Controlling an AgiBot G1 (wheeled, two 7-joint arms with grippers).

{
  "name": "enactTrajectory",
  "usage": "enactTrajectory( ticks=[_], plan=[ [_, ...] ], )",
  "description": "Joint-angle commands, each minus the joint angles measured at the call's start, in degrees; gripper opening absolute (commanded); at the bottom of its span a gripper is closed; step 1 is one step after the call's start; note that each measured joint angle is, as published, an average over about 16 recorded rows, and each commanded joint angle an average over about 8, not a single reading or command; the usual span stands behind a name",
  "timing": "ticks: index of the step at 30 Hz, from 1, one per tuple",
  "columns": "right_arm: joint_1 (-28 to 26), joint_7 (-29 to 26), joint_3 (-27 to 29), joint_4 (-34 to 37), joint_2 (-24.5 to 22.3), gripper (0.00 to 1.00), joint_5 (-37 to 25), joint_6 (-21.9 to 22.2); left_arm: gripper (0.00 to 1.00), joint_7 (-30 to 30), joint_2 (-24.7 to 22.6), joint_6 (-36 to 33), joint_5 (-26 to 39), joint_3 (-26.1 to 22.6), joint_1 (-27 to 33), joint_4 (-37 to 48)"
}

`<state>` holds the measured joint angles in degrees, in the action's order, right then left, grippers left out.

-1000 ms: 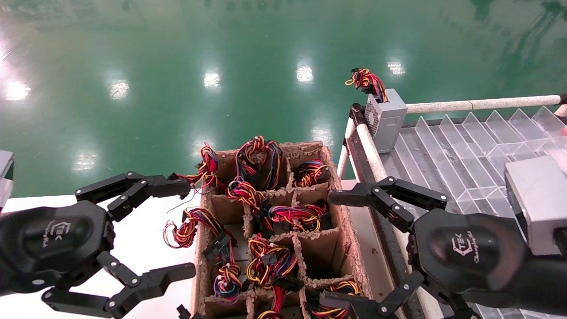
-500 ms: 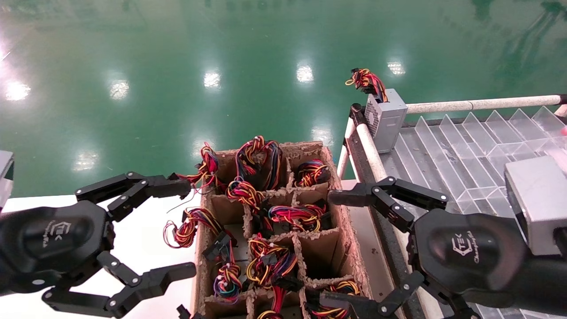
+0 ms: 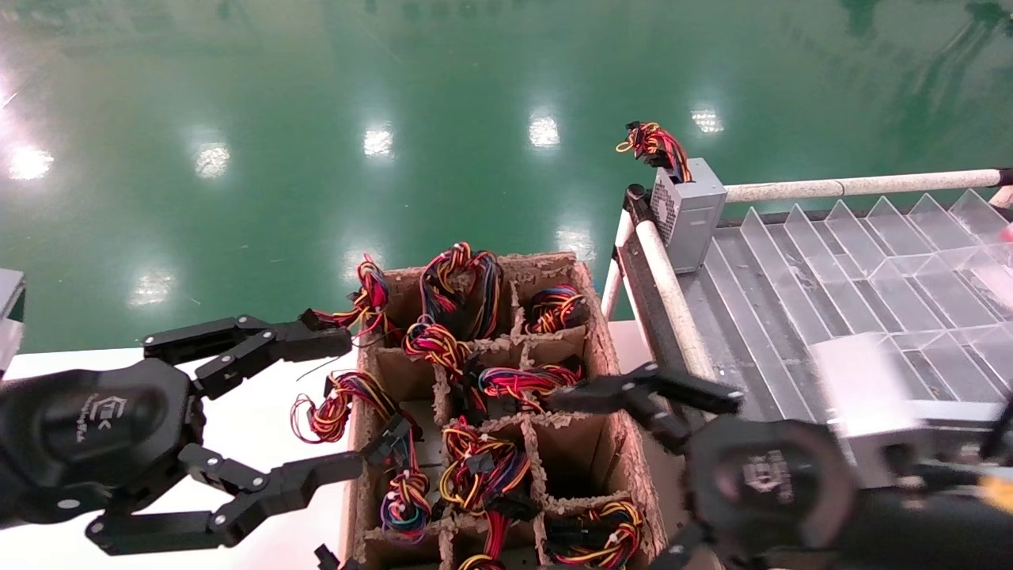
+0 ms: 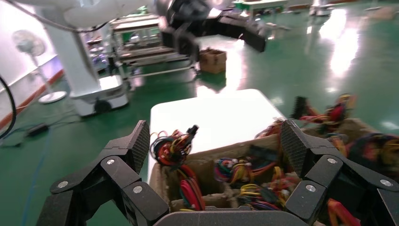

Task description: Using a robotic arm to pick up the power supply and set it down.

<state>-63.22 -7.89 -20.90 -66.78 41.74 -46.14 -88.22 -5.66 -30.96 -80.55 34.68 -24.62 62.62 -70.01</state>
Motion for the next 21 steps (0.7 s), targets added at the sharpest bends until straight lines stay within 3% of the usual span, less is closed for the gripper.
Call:
enactTrajectory(
  ticks=[1,11,19,21],
  plan=[
    [-0.7,0.7,-1.1,1.5,1.6,1.00,-1.1,-0.9,0.00,0.0,0.0,0.0,0.0,0.0,0.0,0.0],
    [-5.2,7.8,-11.9,11.2,14.8,0.98,-6.8,-2.6,0.00,0.0,0.0,0.0,0.0,0.0,0.0,0.0],
    [-7.7,13.8,-19.4,15.2,19.5,0.04,-8.6,-2.6,0.00,0.0,0.0,0.0,0.0,0.0,0.0,0.0],
    [-8.2,14.9,-20.8,15.7,19.9,0.00,-8.8,-2.5,0.00,0.0,0.0,0.0,0.0,0.0,0.0,0.0]
  ],
)
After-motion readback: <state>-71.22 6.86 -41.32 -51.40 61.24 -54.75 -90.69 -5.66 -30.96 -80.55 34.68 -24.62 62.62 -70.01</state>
